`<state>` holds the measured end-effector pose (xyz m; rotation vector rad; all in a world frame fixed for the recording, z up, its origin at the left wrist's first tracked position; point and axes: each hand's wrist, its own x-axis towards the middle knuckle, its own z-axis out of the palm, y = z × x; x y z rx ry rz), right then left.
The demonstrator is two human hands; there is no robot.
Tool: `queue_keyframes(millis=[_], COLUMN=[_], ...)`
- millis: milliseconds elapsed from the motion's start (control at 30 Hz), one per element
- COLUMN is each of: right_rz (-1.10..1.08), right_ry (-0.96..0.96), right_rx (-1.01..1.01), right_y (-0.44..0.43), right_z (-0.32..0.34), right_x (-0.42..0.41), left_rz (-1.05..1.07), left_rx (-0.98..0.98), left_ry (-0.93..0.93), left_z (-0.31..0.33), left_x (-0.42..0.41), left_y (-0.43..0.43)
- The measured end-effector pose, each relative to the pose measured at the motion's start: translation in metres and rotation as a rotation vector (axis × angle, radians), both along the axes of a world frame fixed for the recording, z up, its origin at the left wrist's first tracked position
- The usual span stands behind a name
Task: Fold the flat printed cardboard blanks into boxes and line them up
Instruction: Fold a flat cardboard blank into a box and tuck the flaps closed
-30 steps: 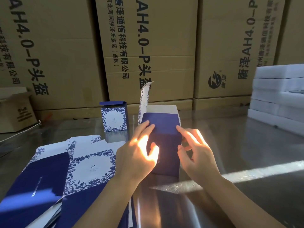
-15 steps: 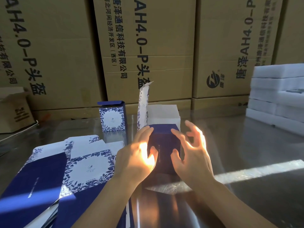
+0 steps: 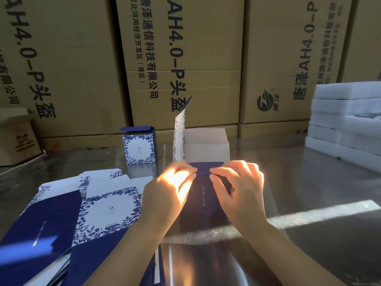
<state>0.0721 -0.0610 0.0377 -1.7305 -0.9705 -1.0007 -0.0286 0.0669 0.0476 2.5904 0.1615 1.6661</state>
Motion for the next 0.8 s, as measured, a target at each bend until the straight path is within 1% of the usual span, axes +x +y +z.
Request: queue_keyframes(millis=[367, 533, 633, 733, 800], right_rz=[-0.007, -0.001, 0.019, 0.046, 0.050], right_ry=[-0.037, -0.087, -0.117, -0.111, -0.100], right_rx=[0.016, 0.052, 0.034, 0.033, 0.037], right_y=[-0.001, -0.005, -0.003, -0.003, -0.003], right_z=[0.002, 0.001, 0.000, -0.001, -0.001], right_x=[0.002, 0.003, 0.000, -0.001, -0.001], left_rz=[0.052, 0.095, 0.106, 0.119, 0.117], left_rx=[0.028, 0.096, 0.112, 0.132, 0.156], left_ry=[0.027, 0.041, 0.074, 0.090, 0.067], left_z=[0.004, 0.004, 0.005, 0.006, 0.007], left_x=[-0.001, -0.003, -0.003, -0.004, -0.005], left_y=[-0.009, -0.013, -0.017, -0.020, -0.018])
